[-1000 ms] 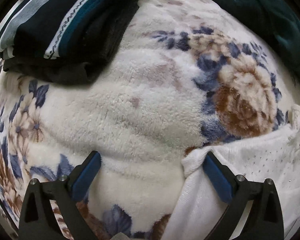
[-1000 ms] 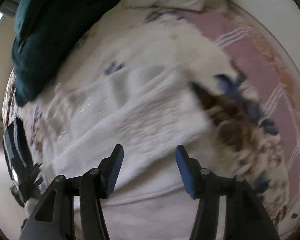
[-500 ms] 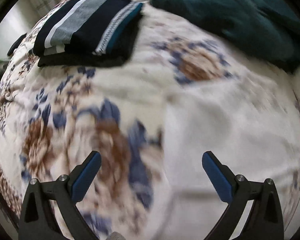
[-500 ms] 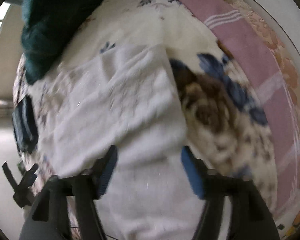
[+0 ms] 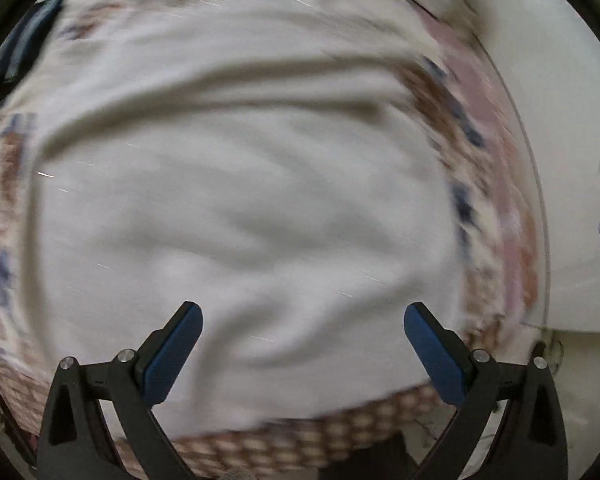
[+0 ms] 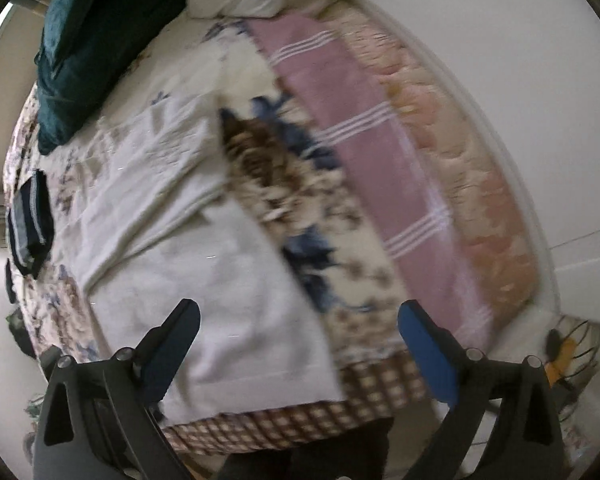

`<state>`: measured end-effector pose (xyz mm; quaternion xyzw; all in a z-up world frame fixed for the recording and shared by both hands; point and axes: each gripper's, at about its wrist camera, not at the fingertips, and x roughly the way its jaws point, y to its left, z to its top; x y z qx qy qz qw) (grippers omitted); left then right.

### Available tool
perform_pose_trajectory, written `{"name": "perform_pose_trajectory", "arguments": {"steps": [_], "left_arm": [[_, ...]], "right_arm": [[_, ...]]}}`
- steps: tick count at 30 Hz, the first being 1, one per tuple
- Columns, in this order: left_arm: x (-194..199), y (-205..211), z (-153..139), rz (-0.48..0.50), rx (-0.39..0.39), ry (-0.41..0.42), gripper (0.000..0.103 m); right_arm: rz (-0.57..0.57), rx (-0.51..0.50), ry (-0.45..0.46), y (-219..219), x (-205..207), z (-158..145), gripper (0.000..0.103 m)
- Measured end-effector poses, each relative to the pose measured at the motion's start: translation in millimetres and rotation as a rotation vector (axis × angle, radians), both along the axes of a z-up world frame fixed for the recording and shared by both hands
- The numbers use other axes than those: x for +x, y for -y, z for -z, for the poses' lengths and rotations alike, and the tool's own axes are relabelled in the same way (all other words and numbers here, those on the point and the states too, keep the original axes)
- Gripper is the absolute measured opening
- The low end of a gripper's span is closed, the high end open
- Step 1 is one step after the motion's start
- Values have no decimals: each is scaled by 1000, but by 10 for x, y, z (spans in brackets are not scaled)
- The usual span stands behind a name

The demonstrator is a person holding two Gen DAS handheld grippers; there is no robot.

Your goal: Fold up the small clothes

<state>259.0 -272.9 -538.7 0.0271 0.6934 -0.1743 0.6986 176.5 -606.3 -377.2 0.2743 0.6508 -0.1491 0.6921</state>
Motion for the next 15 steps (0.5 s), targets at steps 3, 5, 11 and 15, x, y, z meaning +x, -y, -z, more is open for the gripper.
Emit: {"name": "perform_pose_trajectory", "arguments": {"steps": [3, 5, 11, 15], "left_arm": [[-293, 554, 181, 43, -8, -53, 103], [-512, 917, 316, 78, 42, -45, 103], [-929, 1608, 898, 103, 194, -69, 103], [-965, 1564, 815, 59, 156, 16, 51]], "right_arm": [[9, -6, 3, 308, -28, 243, 101], [13, 31, -2, 518, -36, 486, 101], [-66, 133, -4, 791, 193, 957, 101], [-108, 265, 49, 829, 600, 1099, 101]]}}
